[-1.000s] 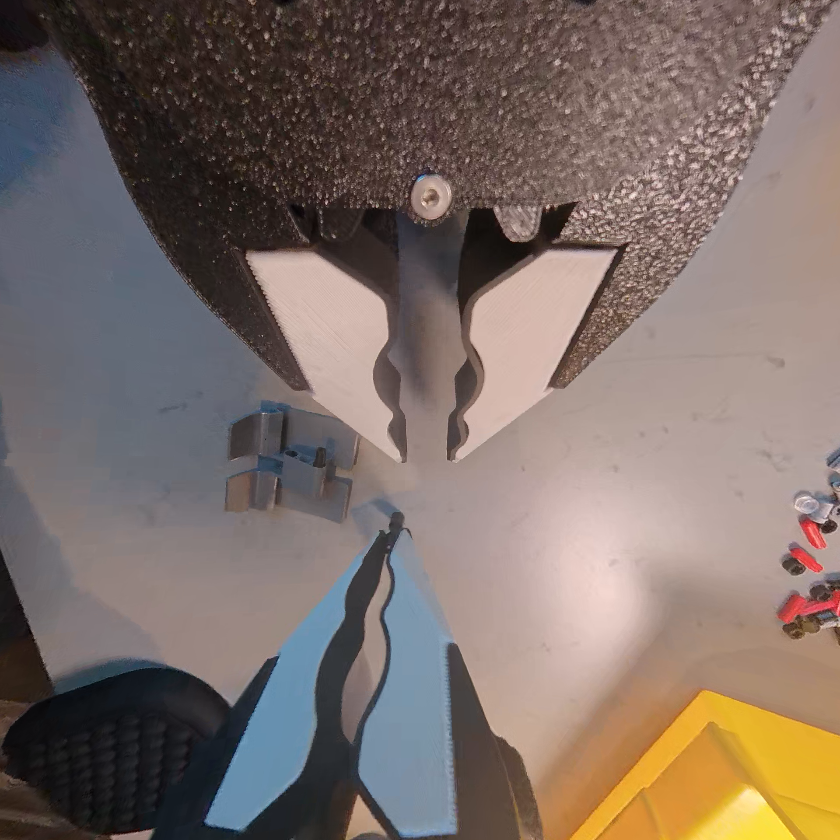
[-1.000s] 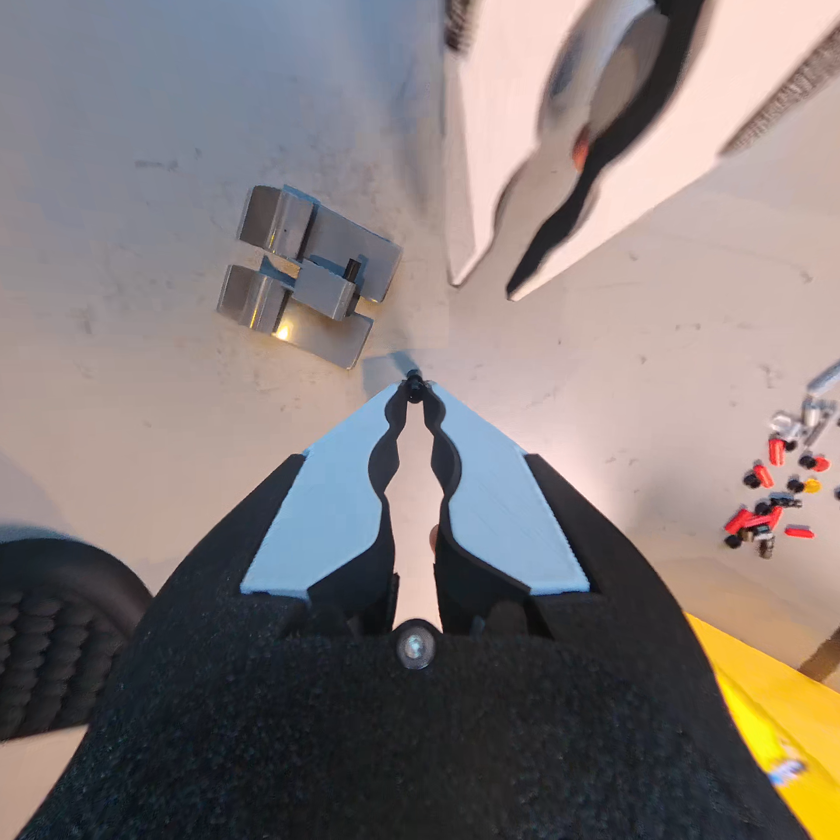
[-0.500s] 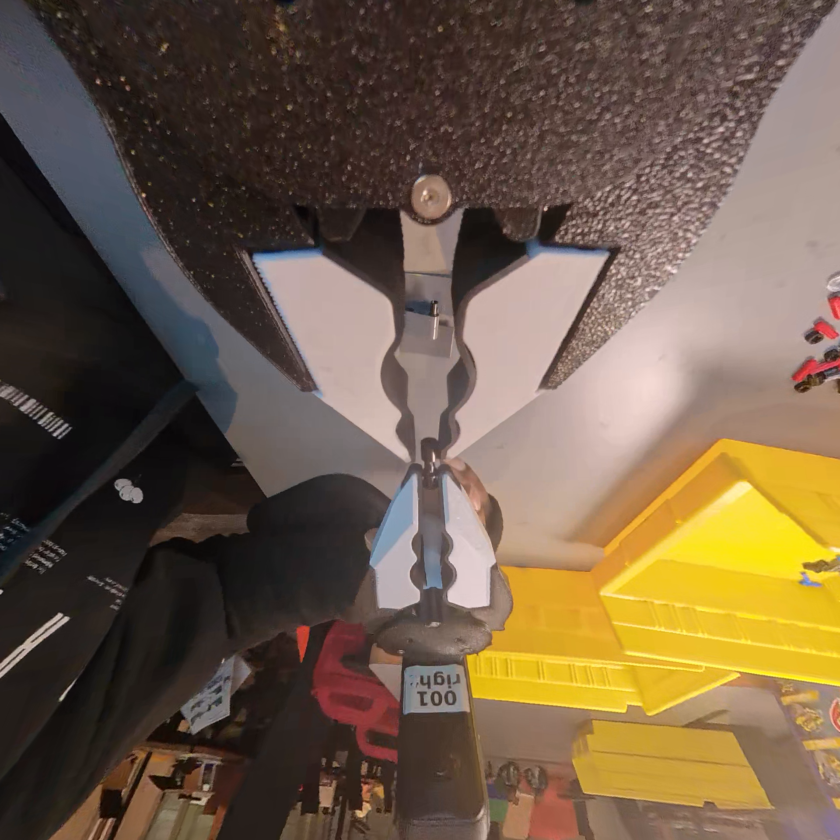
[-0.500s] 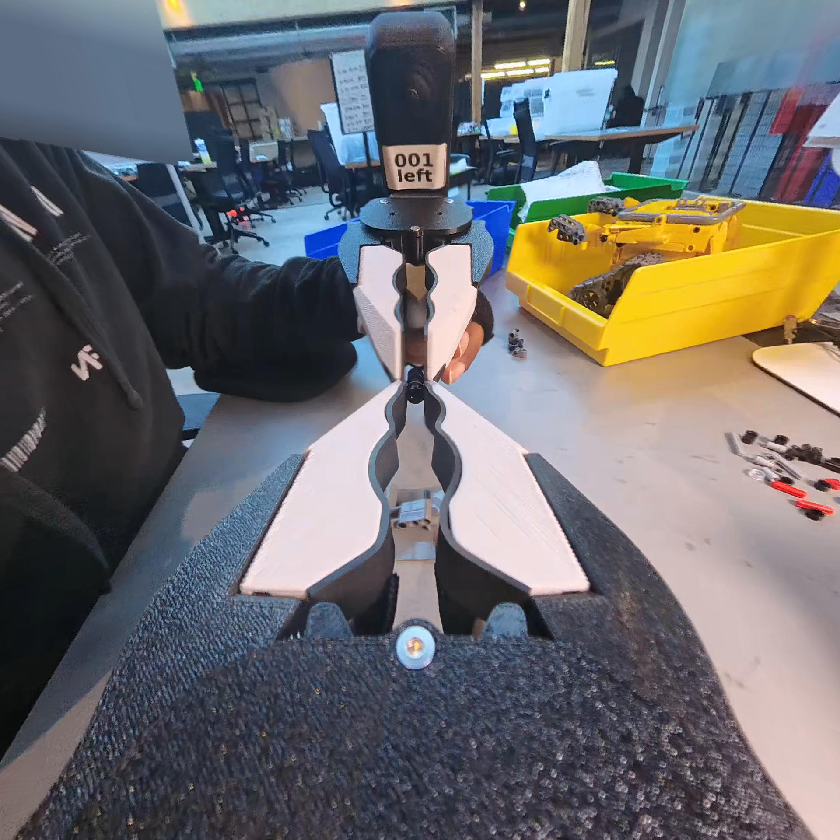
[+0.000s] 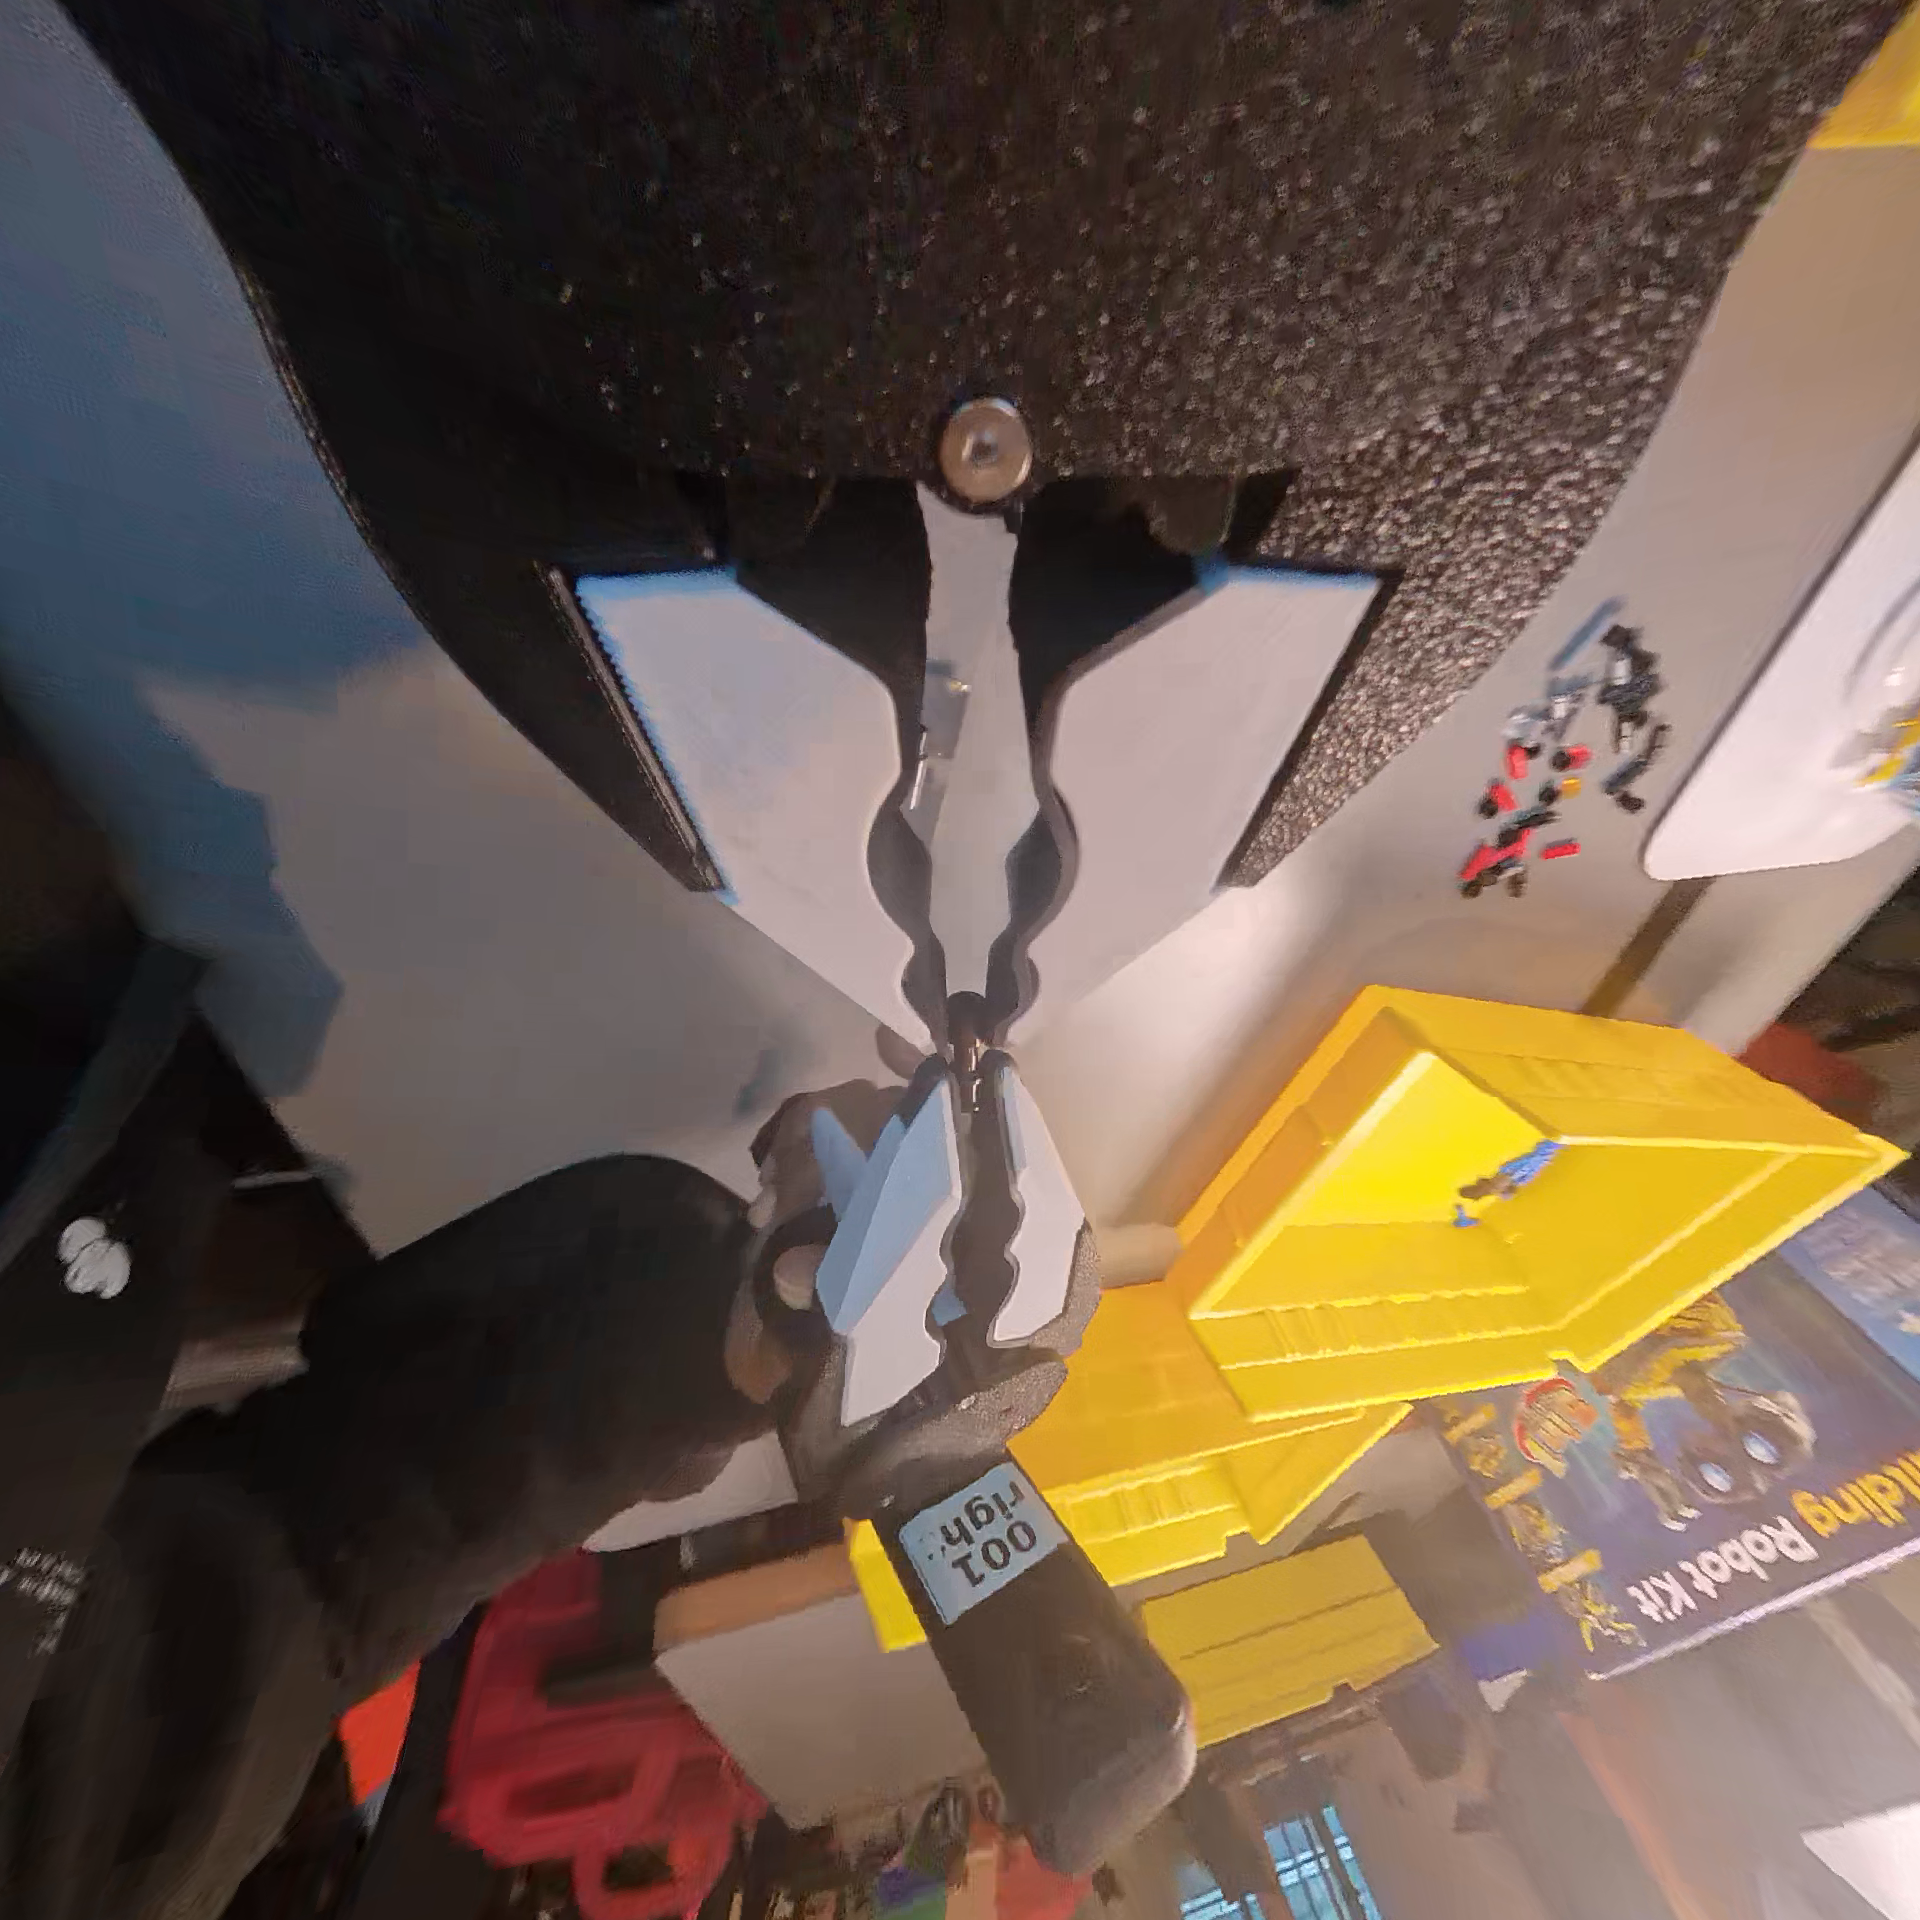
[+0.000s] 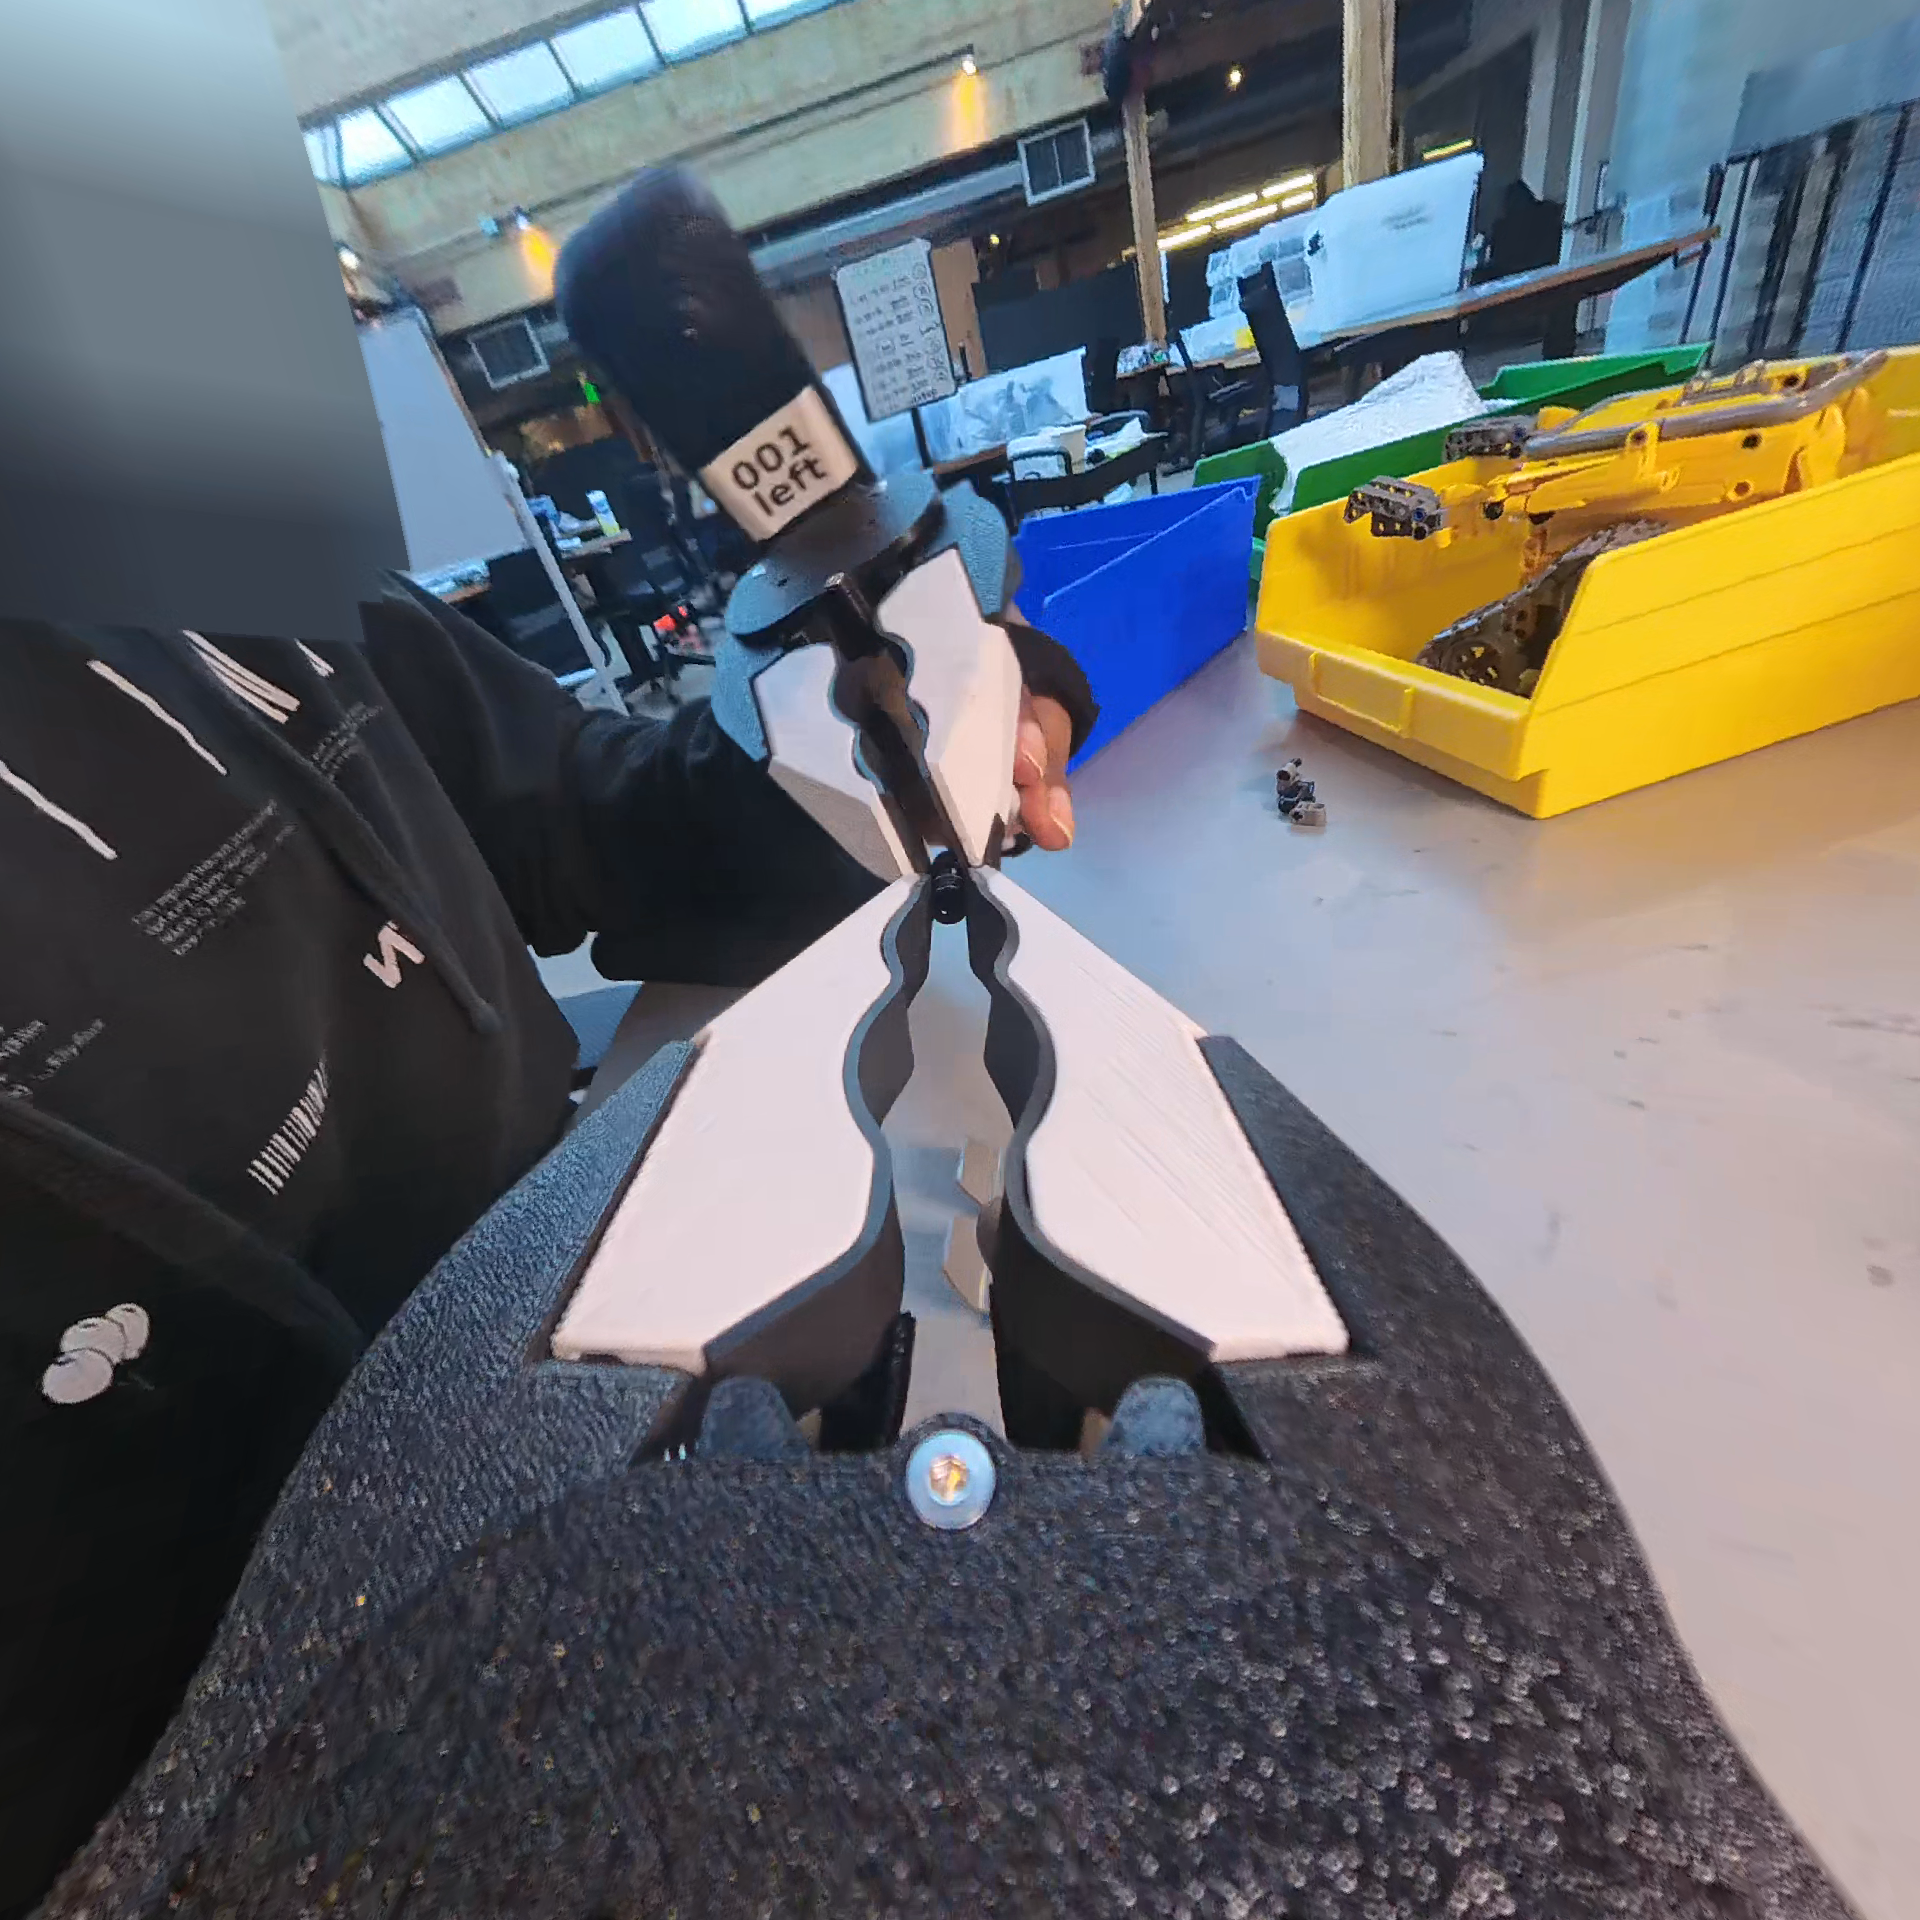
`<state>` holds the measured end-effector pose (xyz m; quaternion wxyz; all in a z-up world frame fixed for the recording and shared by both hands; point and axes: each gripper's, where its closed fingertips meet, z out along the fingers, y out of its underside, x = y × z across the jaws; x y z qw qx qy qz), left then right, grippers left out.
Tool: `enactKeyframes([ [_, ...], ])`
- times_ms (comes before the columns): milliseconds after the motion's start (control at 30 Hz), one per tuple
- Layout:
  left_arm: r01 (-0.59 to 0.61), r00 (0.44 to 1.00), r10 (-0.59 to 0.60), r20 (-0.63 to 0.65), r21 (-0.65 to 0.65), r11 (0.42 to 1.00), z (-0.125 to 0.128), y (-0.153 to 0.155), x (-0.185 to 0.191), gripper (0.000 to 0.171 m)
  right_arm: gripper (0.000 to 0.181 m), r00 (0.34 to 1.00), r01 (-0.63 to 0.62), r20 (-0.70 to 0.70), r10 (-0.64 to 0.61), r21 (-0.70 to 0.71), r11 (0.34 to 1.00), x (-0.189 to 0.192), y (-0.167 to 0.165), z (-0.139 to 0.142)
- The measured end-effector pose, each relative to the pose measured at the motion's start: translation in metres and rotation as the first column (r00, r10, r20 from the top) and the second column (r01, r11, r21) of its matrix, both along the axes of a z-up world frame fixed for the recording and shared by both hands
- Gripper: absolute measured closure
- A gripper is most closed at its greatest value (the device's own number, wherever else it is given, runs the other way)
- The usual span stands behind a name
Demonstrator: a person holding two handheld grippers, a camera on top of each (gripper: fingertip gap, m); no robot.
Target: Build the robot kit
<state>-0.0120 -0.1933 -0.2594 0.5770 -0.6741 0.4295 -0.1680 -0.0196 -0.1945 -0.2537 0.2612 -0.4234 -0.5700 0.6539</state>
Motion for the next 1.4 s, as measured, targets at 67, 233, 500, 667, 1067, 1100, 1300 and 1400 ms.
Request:
enactKeyframes([
  [67,-0.023,0.998,0.026,-0.059,0.062,0.998,0.001,0.0,0.001,0.166,0.175,1.0,-0.017,0.008,0.017,-0.064,0.998,0.001,0.0,0.002],
  [233,-0.069,0.962,0.122,-0.246,0.215,0.974,0.003,0.004,0.002,0.166,0.175,0.998,-0.024,0.044,0.035,-0.229,0.973,0.001,0.002,0.004],
  [500,-0.046,0.839,0.267,-0.473,0.428,0.902,0.009,0.008,0.001,0.166,0.175,0.988,-0.025,0.119,0.097,-0.503,0.864,-0.002,0.002,0.007],
  [667,-0.031,0.836,0.284,-0.47,0.476,0.879,0.012,0.008,0.006,0.167,0.175,0.988,-0.023,0.113,0.109,-0.583,0.812,0.001,0.002,0.011],
  [1067,-0.072,0.878,0.303,-0.369,0.526,0.847,0.02,0.008,0.003,0.165,0.166,0.998,-0.045,0.018,0.055,-0.359,0.932,0.005,0.004,0.022],
  [1100,-0.076,0.88,0.303,-0.366,0.521,0.85,0.02,0.007,0.002,0.165,0.166,0.999,-0.042,0.018,0.052,-0.359,0.932,0.006,0.005,0.022],
  [1300,-0.069,0.878,0.298,-0.376,0.515,0.854,0.018,0.007,0.003,0.165,0.173,0.998,-0.015,0.049,0.031,-0.305,0.952,0.004,0.004,0.015],
  [1400,-0.072,0.882,0.297,-0.365,0.518,0.852,0.019,0.006,0.004,0.165,0.174,0.999,-0.017,0.038,0.029,-0.293,0.956,0.004,0.002,0.015],
])
